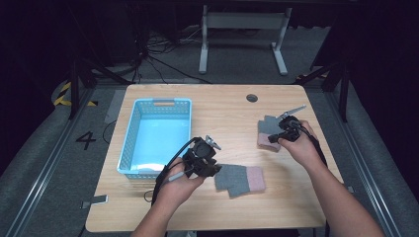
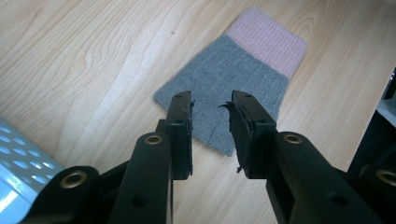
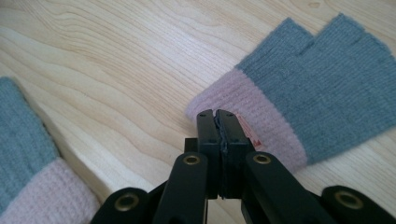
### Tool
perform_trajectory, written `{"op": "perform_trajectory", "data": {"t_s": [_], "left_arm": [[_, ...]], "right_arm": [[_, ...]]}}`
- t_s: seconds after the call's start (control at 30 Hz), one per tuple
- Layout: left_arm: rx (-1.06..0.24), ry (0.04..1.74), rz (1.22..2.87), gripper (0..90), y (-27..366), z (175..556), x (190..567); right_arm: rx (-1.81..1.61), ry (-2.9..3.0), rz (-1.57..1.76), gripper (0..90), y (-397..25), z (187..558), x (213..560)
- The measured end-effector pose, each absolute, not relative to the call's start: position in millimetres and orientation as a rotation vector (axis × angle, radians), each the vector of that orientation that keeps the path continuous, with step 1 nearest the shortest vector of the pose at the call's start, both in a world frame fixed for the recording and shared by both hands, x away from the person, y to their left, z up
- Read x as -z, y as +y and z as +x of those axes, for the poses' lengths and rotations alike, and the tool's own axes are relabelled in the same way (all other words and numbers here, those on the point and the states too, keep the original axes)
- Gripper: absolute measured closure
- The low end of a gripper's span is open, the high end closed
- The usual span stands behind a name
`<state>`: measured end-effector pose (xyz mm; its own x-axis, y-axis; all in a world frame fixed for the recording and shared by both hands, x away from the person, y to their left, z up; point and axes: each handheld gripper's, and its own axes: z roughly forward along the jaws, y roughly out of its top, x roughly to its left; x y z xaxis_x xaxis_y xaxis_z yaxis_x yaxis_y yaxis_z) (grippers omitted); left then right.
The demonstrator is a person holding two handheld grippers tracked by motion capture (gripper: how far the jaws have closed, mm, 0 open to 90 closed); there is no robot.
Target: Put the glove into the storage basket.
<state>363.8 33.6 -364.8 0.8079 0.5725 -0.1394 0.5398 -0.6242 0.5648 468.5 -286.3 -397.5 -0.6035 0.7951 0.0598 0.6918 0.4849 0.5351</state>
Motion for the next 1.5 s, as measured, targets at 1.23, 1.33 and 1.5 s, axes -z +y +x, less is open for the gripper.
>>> {"op": "perform_trajectory", "data": {"t_s": [1.23, 1.33, 1.5], "left_arm": [[-0.066, 0.82, 2.392, 68.6, 34, 364, 365], [-0.064, 0.819, 2.391, 68.5, 34, 364, 365], [-0.064, 0.818, 2.394, 68.3, 33, 364, 366]], "right_arm": [[-0.724, 2.537, 1.348, 90.0, -293, 485, 425], [-0.717, 2.535, 1.355, 90.0, -296, 483, 424], [-0.708, 2.53, 1.368, 90.0, -303, 481, 424]]}}
